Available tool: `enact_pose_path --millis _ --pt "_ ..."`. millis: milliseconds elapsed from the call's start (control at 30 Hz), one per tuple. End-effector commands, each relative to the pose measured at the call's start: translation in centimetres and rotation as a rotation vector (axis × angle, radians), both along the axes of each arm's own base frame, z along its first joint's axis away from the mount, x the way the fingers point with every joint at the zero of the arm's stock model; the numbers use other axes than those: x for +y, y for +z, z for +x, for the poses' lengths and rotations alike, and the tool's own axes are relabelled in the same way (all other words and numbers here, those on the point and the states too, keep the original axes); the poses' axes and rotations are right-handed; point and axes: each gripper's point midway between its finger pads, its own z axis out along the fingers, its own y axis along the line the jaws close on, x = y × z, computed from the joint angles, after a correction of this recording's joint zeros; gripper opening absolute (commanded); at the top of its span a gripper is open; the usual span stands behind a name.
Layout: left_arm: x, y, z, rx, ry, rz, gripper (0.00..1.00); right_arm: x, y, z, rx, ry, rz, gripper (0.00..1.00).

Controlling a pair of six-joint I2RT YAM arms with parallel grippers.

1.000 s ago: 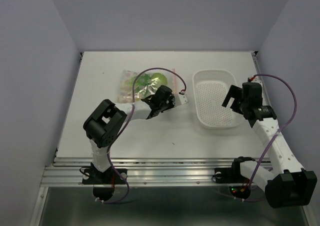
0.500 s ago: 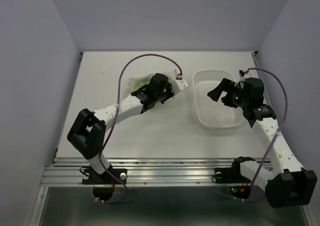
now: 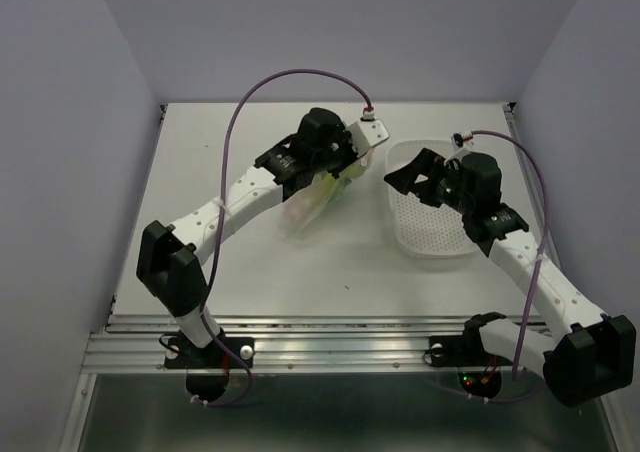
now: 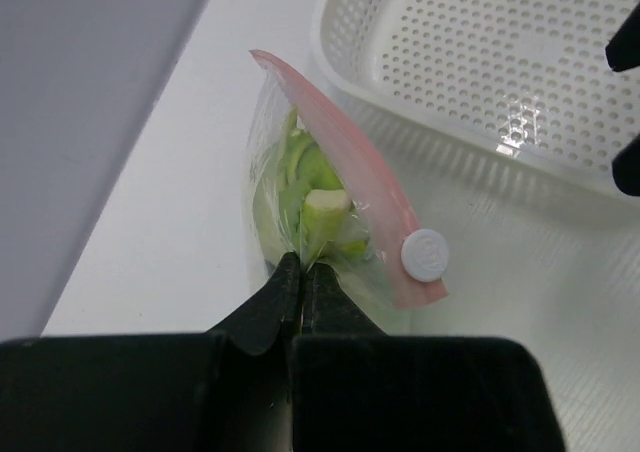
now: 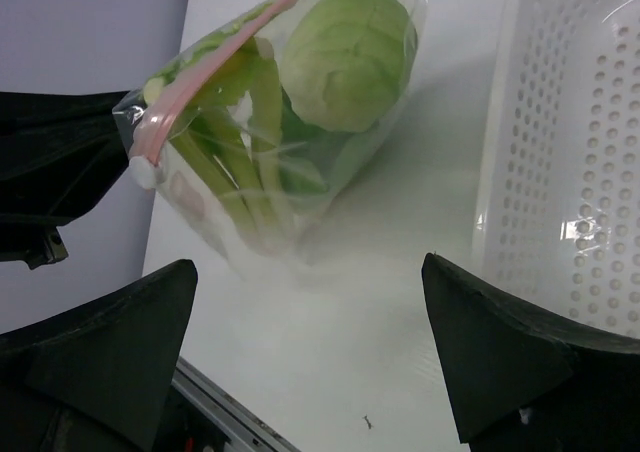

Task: Open the zip-top bag and remove the fake food

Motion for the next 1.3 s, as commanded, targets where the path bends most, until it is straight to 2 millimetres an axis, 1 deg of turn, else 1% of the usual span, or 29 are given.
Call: enact_pose_path --millis 0,33,100,167,200,233,267,300,333,400,433,500,533,567,600,633,667,700,733,767,833,867,967,1000,1067,1100,1167,1233,1267 --pt "-0.9 -0.3 -0.5 0.0 -0.138 0.09 0.0 -0.7 4.8 1.3 -0.17 -0.045 0.002 1.0" --pt "-0.9 -0.3 0.0 0.006 -0.136 0.108 0.0 -0.9 5.1 1.1 -0.195 -0.043 -0.023 1.0" --pt "-1.2 0.3 0.7 0.028 -0.085 0.073 0.0 -1.1 5.4 1.1 -0.224 -0.038 -0.052 1.0" --pt "-1.5 1.2 0.8 0.079 -0.066 0.055 0.0 -1.0 5.9 1.0 -0.272 -0.001 -0.103 1.0" --pt "-1.7 1.2 0.5 0.131 -0.043 0.019 0.0 -1.1 5.8 1.0 -0.311 0.023 -0.158 1.0" --pt "-1.9 1.7 0.5 0.148 -0.019 -0.016 0.0 -1.2 5.9 0.9 -0.328 0.042 -0.19 1.0" --pt "-1.9 2.2 0.5 0.164 0.016 -0.059 0.0 -1.0 5.9 0.7 -0.393 0.106 -0.268 1.0" --pt "-2.1 2.6 0.3 0.191 0.042 -0.106 0.0 -0.9 6.1 0.5 -0.394 0.115 -0.266 1.0" --pt "-2.1 3.4 0.1 0.247 0.119 -0.205 0.0 -1.3 6.0 0.5 -0.456 0.154 -0.365 1.0" --pt "-1.7 3.9 -0.7 0.324 0.194 -0.287 0.0 -1.9 6.4 0.2 -0.548 0.185 -0.473 1.0" --pt "-1.1 4.0 -1.6 0.394 0.261 -0.352 0.0 -2.4 6.6 0.4 -0.641 0.212 -0.585 1.0" --pt "-0.5 3.8 -2.6 0.453 0.31 -0.393 0.0 -2.5 6.2 0.0 -0.712 0.263 -0.667 1.0" --pt "-0.3 3.8 -3.3 0.489 0.325 -0.413 0.0 -2.5 6.4 -0.2 -0.787 0.306 -0.739 1.0" --pt "0.0 3.8 -4.3 0.543 0.349 -0.44 0.0 -1.7 5.7 -1.0 -0.837 0.386 -0.749 1.0" --pt "0.1 3.7 -4.8 0.571 0.354 -0.445 0.0 -1.3 5.4 -1.3 -0.883 0.435 -0.773 1.0" --pt "0.2 4.1 -5.4 0.591 0.35 -0.461 0.0 -1.0 5.8 -1.4 -0.984 0.475 -0.829 1.0" --pt "0.4 3.4 -5.8 0.621 0.365 -0.453 0.0 -0.7 5.8 -1.5 -1.028 0.502 -0.841 1.0" --pt "0.4 3.4 -6.1 0.645 0.378 -0.461 0.0 -0.1 6.0 -1.9 -1.087 0.544 -0.851 1.0" --pt "0.6 3.2 -6.4 0.661 0.394 -0.462 0.0 0.1 6.1 -1.9 -1.11 0.564 -0.853 1.0" --pt "0.9 2.8 -6.8 0.686 0.41 -0.446 0.0 0.7 6.2 -2.5 -1.144 0.61 -0.837 1.0" --pt "1.3 2.4 -7.1 0.72 0.453 -0.446 0.0 1.3 6.6 -3.0 -1.205 0.662 -0.842 1.0" --pt "1.6 2.0 -7.5 0.742 0.473 -0.426 0.0 1.9 6.8 -3.7 -1.24 0.71 -0.813 1.0" --pt "1.9 1.1 -8.0 0.772 0.486 -0.405 0.0 3.0 7.7 -4.9 -1.327 0.782 -0.765 1.0" --pt "1.9 0.9 -8.2 0.778 0.483 -0.399 0.0 3.6 8.0 -5.8 -1.365 0.83 -0.716 1.0" --pt "1.9 0.2 -8.5 0.787 0.472 -0.38 0.0 4.1 8.6 -6.5 -1.406 0.868 -0.68 1.0" --pt "1.7 0.1 -8.8 0.8 0.454 -0.378 0.0 4.4 8.6 -6.8 -1.426 0.899 -0.653 1.0" --pt "1.8 0.0 -9.0 0.796 0.442 -0.378 0.0 4.7 8.8 -7.2 -1.456 0.927 -0.634 1.0" --pt "1.6 0.5 -9.2 0.792 0.419 -0.395 0.0 4.9 8.7 -7.0 -1.478 0.944 -0.634 1.0" --pt "1.6 0.3 -9.4 0.793 0.409 -0.394 0.0 5.0 8.8 -7.0 -1.489 0.95 -0.631 1.0"
